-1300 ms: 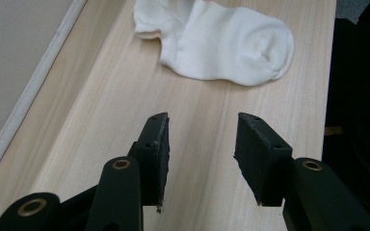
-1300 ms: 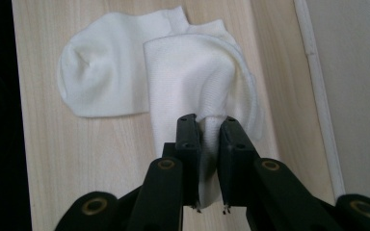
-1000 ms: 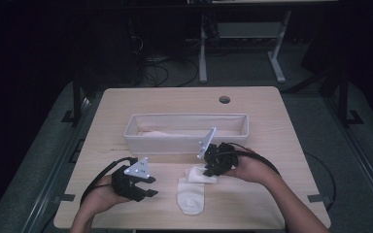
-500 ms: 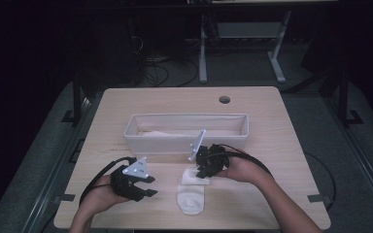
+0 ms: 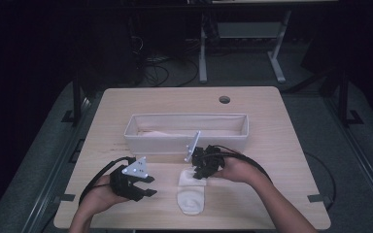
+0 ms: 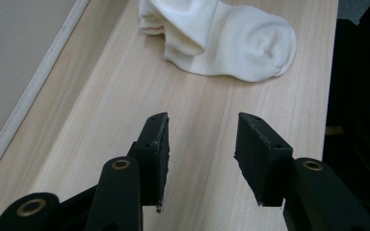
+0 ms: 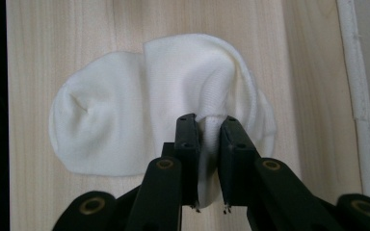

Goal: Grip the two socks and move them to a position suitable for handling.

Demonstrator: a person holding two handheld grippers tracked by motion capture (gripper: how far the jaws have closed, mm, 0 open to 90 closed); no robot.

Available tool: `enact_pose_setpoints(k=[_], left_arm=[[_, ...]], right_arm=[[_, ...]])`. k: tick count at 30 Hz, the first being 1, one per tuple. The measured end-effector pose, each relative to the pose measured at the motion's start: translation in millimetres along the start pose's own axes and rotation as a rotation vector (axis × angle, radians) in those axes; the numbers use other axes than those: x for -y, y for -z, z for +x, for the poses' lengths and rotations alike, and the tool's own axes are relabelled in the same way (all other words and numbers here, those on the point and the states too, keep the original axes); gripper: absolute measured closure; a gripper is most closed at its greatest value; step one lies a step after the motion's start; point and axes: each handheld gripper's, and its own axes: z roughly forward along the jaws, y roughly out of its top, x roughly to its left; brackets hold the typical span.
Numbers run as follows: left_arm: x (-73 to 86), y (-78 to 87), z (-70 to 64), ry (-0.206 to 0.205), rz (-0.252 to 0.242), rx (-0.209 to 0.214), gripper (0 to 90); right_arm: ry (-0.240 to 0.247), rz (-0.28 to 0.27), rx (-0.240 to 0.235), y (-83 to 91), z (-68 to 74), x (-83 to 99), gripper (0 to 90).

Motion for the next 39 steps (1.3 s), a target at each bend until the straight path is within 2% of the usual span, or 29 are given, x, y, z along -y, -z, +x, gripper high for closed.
enact_pose_setpoints(k=[8, 10, 17, 21, 23, 24, 25, 29, 32, 35, 39], left_arm=[[0.0, 1.6, 1.2, -0.015, 0.013, -0.004, 54.9], [-0.1, 0.9, -0.3, -0.001, -0.002, -0.004, 54.9], [0.4, 0.4, 0.8, -0.005, 0.007, 0.000, 55.0], [-0.2, 1.5, 0.3, -0.003, 0.002, -0.001, 55.0], [-0.1, 1.5, 0.3, 0.000, -0.001, -0.002, 55.0], [0.2, 2.1, 1.5, -0.014, 0.014, -0.002, 55.0], [0.3, 1.9, 1.3, -0.010, 0.012, -0.003, 54.9], [-0.6, 1.2, -0.5, 0.002, -0.005, -0.003, 55.0], [-1.2, 1.2, -0.3, -0.005, -0.001, -0.001, 55.0], [-1.2, 0.6, 0.4, -0.012, 0.005, 0.000, 55.0], [-1.0, -0.1, -0.2, -0.003, -0.002, 0.003, 55.2]], right_arm=[[-0.007, 0.007, -0.008, -7.7, -2.5, 0.0, 78.6], [-0.015, 0.009, -0.015, -10.0, -2.9, 0.6, 78.4], [-0.011, 0.015, -0.013, -13.6, -3.6, 1.1, 76.6], [-0.015, 0.025, -0.012, -14.7, -2.8, 1.7, 68.4], [-0.017, 0.023, -0.009, -13.5, -2.1, 1.3, 67.2], [-0.013, 0.018, 0.002, -9.7, -0.3, 0.3, 64.0], [-0.016, 0.019, 0.006, -7.5, 0.2, -0.2, 62.6], [-0.018, -0.018, 0.015, 4.1, 0.1, 0.1, 62.9], [-0.025, -0.044, 0.030, 10.0, -2.1, 0.8, 65.8], [-0.045, -0.041, 0.045, 9.2, -7.4, 1.9, 67.5], [-0.073, -0.018, 0.037, 1.8, -15.3, 2.9, 67.5]])
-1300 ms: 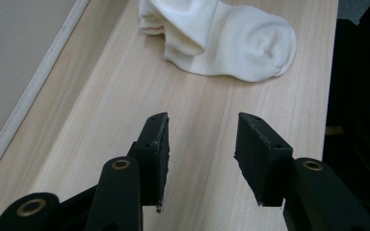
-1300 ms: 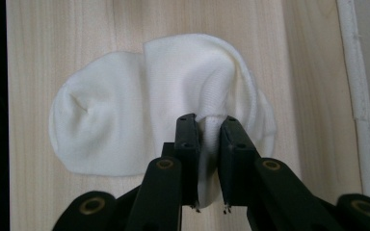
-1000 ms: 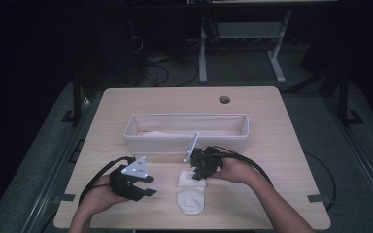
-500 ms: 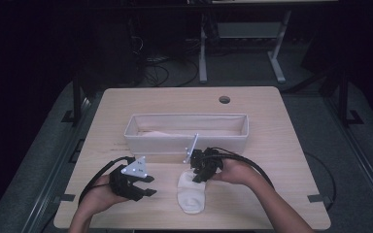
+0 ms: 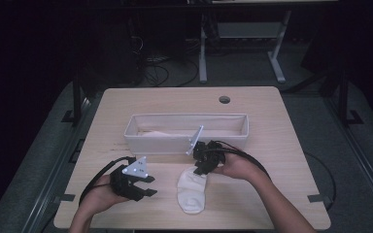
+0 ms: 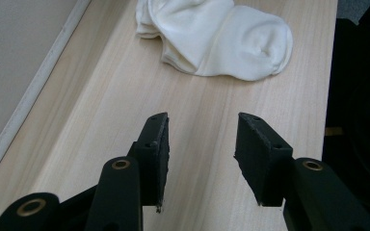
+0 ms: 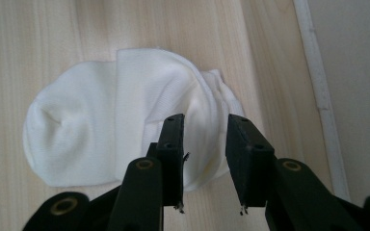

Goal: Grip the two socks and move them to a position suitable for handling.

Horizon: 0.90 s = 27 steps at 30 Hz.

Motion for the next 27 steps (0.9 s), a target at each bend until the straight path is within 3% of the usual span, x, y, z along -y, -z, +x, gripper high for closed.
enact_pose_setpoints(k=[5, 10, 22, 27], left_arm=[[0.6, -1.0, 0.4, 0.006, 0.003, 0.001, 55.2], [0.5, 1.6, 0.2, -0.001, -0.001, -0.003, 55.5], [0.1, 2.4, 0.8, -0.004, 0.004, -0.006, 55.6], [1.0, 1.8, 0.2, 0.009, 0.000, -0.009, 55.6]], right_arm=[[-0.012, 0.023, -0.017, -9.4, -6.6, -1.1, 68.9], [-0.020, 0.048, -0.028, -16.7, -9.4, -1.2, 83.6], [0.005, -0.020, -0.007, 6.6, -0.6, 0.9, 87.6], [0.032, -0.050, 0.004, 20.5, 12.2, 2.2, 87.5]])
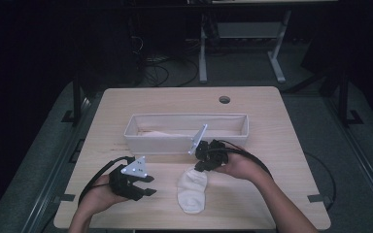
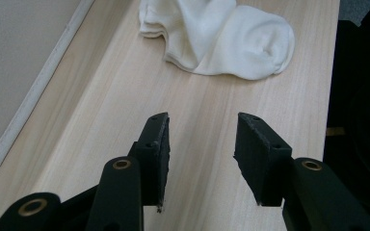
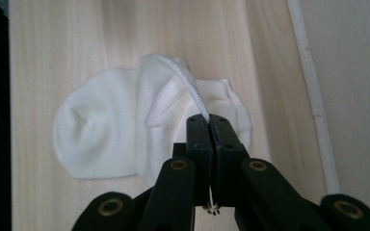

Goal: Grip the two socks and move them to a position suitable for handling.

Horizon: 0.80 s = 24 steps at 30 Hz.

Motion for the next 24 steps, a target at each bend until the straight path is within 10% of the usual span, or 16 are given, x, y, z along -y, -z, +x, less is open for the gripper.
enact_pose_setpoints(k=[24], left_arm=[[-0.2, -0.7, 0.2, 0.000, -0.001, -0.003, 55.6]], right_arm=[[0.139, -0.012, -0.134, -12.6, 66.1, -2.7, 84.2]])
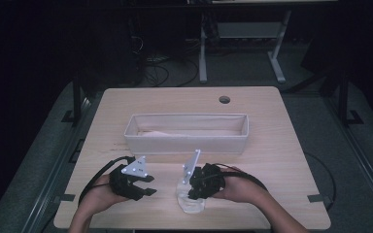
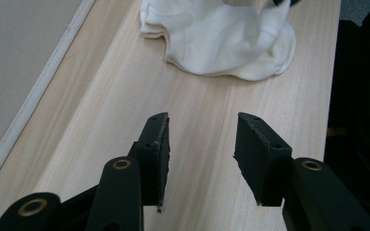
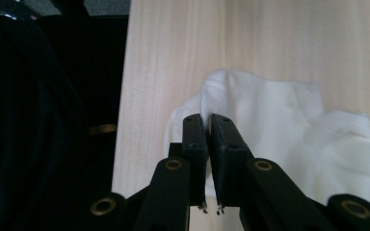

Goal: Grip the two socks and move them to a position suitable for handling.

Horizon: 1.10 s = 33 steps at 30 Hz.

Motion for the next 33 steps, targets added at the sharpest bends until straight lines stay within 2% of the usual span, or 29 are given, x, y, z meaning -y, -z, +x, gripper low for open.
enact_pose_setpoints(k=[6, 8, 9, 14, 17, 18, 21, 22, 25, 29, 33], left_arm=[[0.3, 2.1, 1.0, -0.014, 0.010, 0.000, 55.7], [0.8, 1.6, 0.6, -0.002, 0.001, 0.000, 55.7], [1.0, 2.3, 1.6, -0.013, 0.013, 0.000, 55.7], [1.4, 2.8, 1.6, -0.013, 0.013, -0.002, 55.7], [1.2, 2.5, 1.7, -0.012, 0.014, 0.000, 55.7], [1.2, 1.7, 1.5, -0.012, 0.014, -0.001, 55.7], [1.1, 2.6, 1.9, -0.014, 0.015, -0.004, 55.7], [1.1, 2.3, 1.2, -0.002, 0.003, -0.005, 55.7], [1.2, 2.5, 1.3, -0.003, 0.003, -0.004, 55.7], [1.4, 2.5, 1.8, -0.011, 0.015, -0.002, 55.7], [1.2, 2.3, 1.6, -0.004, 0.008, -0.002, 55.8]], right_arm=[[0.006, 0.013, -0.062, -20.1, 4.7, 0.0, 83.6], [0.008, 0.021, -0.079, -26.7, 6.0, 0.5, 83.6], [0.008, 0.022, -0.086, -29.6, 6.5, 0.9, 83.6], [-0.003, 0.038, -0.110, -41.2, 9.2, 3.7, 81.9], [0.000, 0.032, -0.116, -41.8, 9.5, 4.1, 78.6], [-0.006, 0.030, -0.124, -39.8, 9.9, 3.8, 72.3], [0.001, 0.021, -0.114, -32.0, 12.2, 3.3, 69.5], [0.006, 0.006, -0.107, -29.0, 11.9, 3.5, 69.3], [0.000, -0.024, -0.091, -19.0, 9.9, 5.3, 69.4], [-0.023, -0.006, -0.039, -13.7, 4.8, 9.0, 72.0], [-0.035, 0.017, -0.031, -19.0, 1.1, 13.9, 72.1]])
